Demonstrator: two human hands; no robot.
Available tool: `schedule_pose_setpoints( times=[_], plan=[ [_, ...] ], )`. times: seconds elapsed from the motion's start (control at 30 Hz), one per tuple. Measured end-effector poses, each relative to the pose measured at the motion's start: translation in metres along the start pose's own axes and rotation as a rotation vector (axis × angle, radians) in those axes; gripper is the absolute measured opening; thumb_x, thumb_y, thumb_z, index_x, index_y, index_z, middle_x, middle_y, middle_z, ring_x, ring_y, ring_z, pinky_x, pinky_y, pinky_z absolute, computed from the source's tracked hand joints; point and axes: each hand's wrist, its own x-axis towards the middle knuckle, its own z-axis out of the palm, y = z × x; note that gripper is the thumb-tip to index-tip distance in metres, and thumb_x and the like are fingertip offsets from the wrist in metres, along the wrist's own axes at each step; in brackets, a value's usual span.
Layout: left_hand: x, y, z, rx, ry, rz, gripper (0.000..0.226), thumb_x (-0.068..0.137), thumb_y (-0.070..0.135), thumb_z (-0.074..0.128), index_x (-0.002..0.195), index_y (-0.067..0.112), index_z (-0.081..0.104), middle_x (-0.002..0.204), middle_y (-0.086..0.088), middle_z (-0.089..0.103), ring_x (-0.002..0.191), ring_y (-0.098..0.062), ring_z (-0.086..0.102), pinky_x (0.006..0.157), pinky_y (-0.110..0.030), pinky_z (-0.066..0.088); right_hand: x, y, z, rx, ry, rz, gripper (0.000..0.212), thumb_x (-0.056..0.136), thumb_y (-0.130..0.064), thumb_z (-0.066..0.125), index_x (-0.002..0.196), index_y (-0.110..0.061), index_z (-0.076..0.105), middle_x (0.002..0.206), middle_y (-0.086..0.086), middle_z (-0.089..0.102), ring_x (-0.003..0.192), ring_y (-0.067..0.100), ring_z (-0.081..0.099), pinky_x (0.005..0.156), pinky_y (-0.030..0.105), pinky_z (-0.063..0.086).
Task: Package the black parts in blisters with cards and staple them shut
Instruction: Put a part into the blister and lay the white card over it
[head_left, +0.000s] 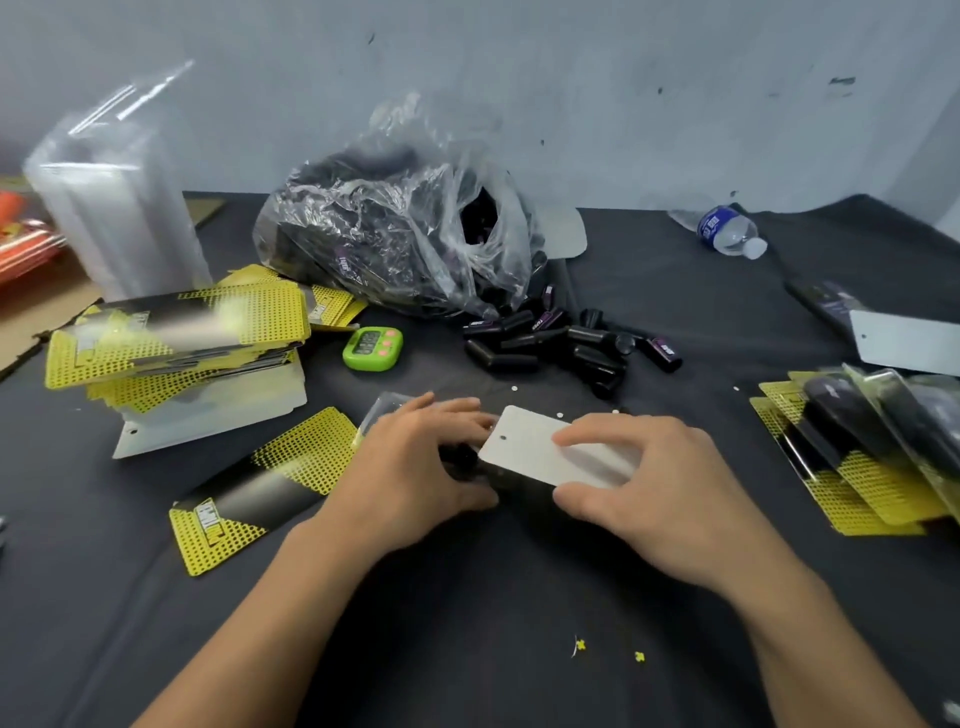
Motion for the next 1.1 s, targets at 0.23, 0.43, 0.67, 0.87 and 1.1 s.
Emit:
schedule_pose_setpoints(
  times=[0.23,0.43,0.67,0.87,1.1],
  plan=[
    [0.002,-0.019,-0.012,-0.061,0.157,-0.192,0.025,0.091,0.016,0.070,0.102,0.036,0.083,0.127,0.019,0.070,0.127,0.013,0.052,0.120,-0.022,0.030,0.001,-0.008,0.012,-0.128,-0.119,-0.012,0.039,0.078,-0.042,0.078,0.115,-0.051,0.071,0.146,-0.025,0.053,0.141,0.003,0.035,0.109,0.020,0.026],
    [0.004,-0.020,-0.010,0.009,0.114,-0.245,0.034,0.085,0.021,0.068,0.110,0.042,0.078,0.116,0.023,0.074,0.108,-0.001,0.062,0.092,-0.011,0.042,0.004,-0.003,0.006,-0.090,-0.183,-0.010,0.030,0.083,-0.041,0.074,0.110,-0.053,0.072,0.147,-0.029,0.051,0.142,-0.002,0.032,0.109,0.019,0.023],
    [0.006,-0.020,-0.007,0.072,0.056,-0.137,0.041,0.083,0.014,0.063,0.114,0.039,0.074,0.121,0.022,0.068,0.120,-0.002,0.055,0.106,-0.004,0.020,0.014,-0.004,0.004,-0.107,-0.155,-0.020,0.027,0.078,-0.043,0.072,0.104,-0.051,0.077,0.141,-0.025,0.058,0.135,-0.001,0.044,0.101,0.018,0.030],
    [0.006,-0.020,-0.006,0.052,0.032,-0.131,0.046,0.082,0.017,0.062,0.121,0.040,0.073,0.125,0.030,0.062,0.128,0.011,0.048,0.126,-0.034,0.016,0.020,-0.007,0.013,-0.141,-0.051,-0.023,0.026,0.076,-0.045,0.073,0.101,-0.048,0.078,0.137,-0.023,0.063,0.123,-0.002,0.046,0.100,0.021,0.032],
    [0.003,-0.014,-0.009,0.047,-0.067,-0.120,0.070,0.064,0.031,0.054,0.132,0.041,0.067,0.144,0.025,0.054,0.141,0.010,0.035,0.129,-0.040,0.005,0.021,-0.002,0.020,-0.211,-0.063,-0.048,0.036,0.078,-0.046,0.071,0.114,-0.047,0.074,0.143,-0.023,0.058,0.128,-0.004,0.036,0.104,0.020,0.026]
  ],
)
